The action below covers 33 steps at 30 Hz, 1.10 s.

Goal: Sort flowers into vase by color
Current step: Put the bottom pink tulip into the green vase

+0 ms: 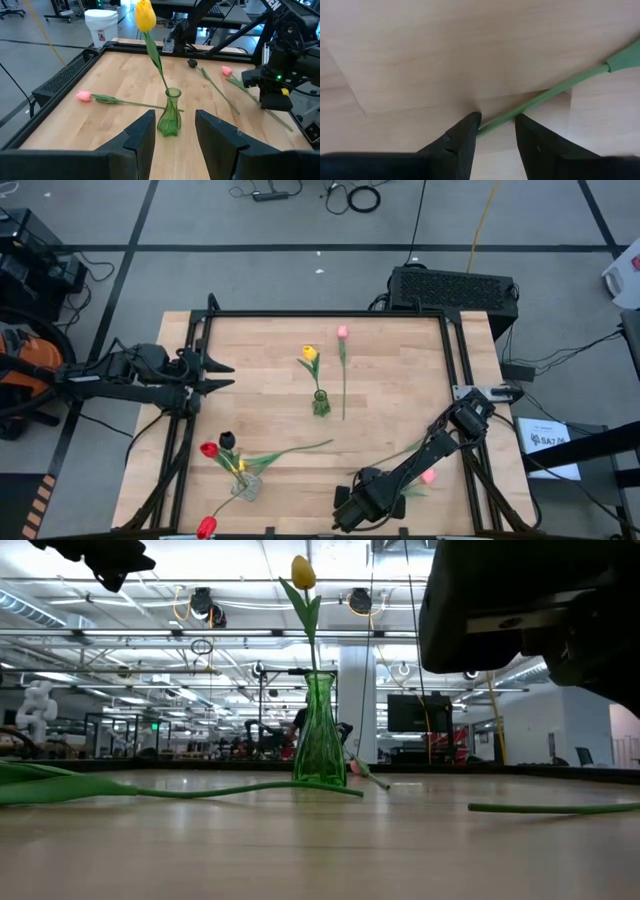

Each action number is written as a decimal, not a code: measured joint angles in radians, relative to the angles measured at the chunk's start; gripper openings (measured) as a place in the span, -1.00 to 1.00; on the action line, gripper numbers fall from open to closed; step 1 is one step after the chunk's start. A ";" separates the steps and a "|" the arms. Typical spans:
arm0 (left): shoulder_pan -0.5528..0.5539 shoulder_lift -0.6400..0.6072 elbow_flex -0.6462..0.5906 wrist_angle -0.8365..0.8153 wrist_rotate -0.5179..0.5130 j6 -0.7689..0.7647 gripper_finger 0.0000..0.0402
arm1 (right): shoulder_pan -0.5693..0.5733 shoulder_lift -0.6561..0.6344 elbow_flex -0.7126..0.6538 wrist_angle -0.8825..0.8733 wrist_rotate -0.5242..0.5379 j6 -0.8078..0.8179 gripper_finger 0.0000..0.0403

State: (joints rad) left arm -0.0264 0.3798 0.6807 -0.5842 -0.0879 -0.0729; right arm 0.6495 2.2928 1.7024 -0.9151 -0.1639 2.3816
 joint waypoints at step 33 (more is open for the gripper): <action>0.000 0.000 0.000 0.001 0.006 -0.018 -0.28 | -0.020 -0.288 0.007 -0.188 0.635 -0.087 -1.00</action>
State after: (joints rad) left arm -0.0262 0.3794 0.6807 -0.5831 -0.0818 -0.0914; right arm 0.6299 2.0051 1.7096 -1.1027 0.4715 2.2942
